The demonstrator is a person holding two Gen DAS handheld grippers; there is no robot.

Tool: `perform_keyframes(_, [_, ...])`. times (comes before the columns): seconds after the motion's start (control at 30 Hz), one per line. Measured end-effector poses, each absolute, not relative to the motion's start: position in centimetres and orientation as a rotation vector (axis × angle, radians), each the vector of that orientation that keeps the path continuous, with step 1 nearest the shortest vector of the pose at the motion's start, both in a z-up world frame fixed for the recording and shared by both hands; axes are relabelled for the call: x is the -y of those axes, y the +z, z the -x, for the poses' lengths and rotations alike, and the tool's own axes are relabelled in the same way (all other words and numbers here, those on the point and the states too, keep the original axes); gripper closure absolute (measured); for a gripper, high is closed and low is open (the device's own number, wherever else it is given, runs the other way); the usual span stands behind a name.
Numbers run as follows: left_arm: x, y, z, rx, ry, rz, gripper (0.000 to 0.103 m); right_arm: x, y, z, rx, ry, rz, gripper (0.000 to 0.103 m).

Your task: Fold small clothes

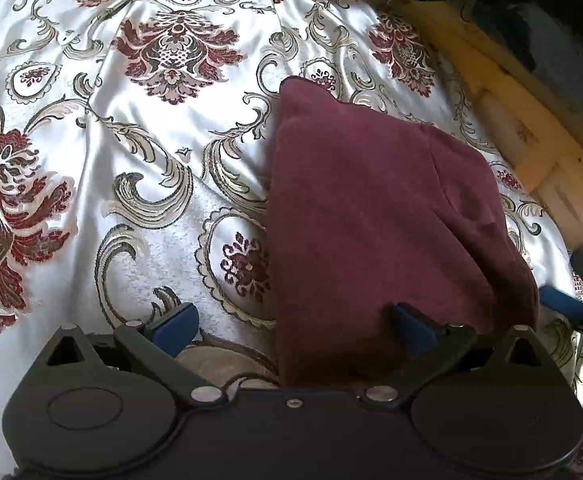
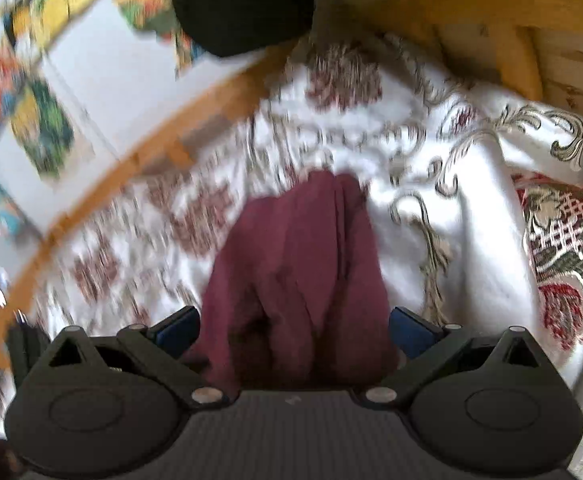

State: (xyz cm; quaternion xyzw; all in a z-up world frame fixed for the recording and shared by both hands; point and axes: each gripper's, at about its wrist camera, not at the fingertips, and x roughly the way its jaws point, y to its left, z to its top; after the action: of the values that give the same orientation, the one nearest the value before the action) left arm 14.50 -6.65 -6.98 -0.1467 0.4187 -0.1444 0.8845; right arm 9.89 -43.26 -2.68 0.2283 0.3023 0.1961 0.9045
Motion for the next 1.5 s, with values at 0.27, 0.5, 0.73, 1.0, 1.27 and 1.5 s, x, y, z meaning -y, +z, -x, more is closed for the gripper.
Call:
perform_keyframes(0.27, [7.1, -7.1, -14.1, -0.854, -0.299, 0.267, 0.001, 41.5, -3.9, -14.6, -0.572, 0.313, -0.368, 0.033])
perform_keyframes(0.5, [7.6, -7.3, -14.1, -0.849, -0.31, 0.237, 0.001, 41.7, -6.6, -17.2, -0.638, 0.294, -0.417, 0.039])
perform_keyframes(0.73, [7.8, -7.2, -14.0, -0.843, -0.309, 0.226, 0.001, 41.9, -7.2, -16.9, -0.642, 0.319, -0.442, 0.073])
perform_keyframes(1.0, [6.2, -6.0, -14.7, -0.802, -0.374, 0.292, 0.001, 42.1, -7.2, -16.8, -0.637, 0.313, -0.452, 0.074])
perform_keyframes(1.27, [3.8, -7.8, -19.3, -0.902, -0.502, 0.483, 0.014, 42.0, -7.4, -16.7, -0.626, 0.31, -0.446, 0.074])
perform_keyframes(1.5, [3.4, -9.6, -20.6, -0.965, -0.574, 0.6, 0.02, 42.1, -7.8, -16.8, -0.619, 0.315, -0.464, 0.071])
